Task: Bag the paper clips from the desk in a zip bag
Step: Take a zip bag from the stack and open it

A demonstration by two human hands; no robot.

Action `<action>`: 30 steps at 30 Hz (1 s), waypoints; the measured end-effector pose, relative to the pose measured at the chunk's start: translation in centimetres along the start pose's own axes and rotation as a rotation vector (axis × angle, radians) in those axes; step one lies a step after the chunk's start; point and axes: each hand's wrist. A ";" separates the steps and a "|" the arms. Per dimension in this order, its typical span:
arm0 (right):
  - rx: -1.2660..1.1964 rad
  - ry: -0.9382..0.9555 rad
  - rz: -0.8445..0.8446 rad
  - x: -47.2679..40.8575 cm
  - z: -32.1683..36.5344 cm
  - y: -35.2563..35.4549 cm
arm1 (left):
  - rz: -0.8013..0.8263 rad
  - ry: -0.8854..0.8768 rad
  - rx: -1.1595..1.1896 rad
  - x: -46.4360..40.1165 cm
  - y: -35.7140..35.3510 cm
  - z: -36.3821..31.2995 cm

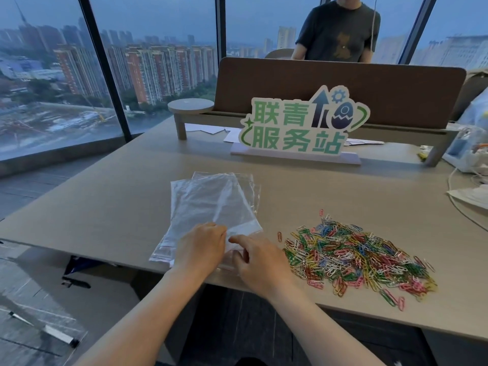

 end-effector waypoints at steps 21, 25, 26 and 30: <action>-0.145 -0.135 -0.126 1.9 -0.4 5.2 | -0.140 -0.167 0.279 0.7 8.3 -1.1; -0.141 -0.139 -0.115 2.7 -0.5 6.9 | -0.152 -0.242 0.224 1.8 10.2 -1.4; -0.139 -0.140 -0.116 2.9 -0.5 7.2 | -0.152 -0.236 0.208 2.2 10.7 -1.5; -0.136 -0.131 -0.100 4.0 0.0 8.4 | -0.181 -0.201 0.213 3.4 11.7 -1.9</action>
Point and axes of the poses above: each hand's wrist, its own x-axis away from the middle knuckle, its own y-axis out of the back of the hand, z = x × y
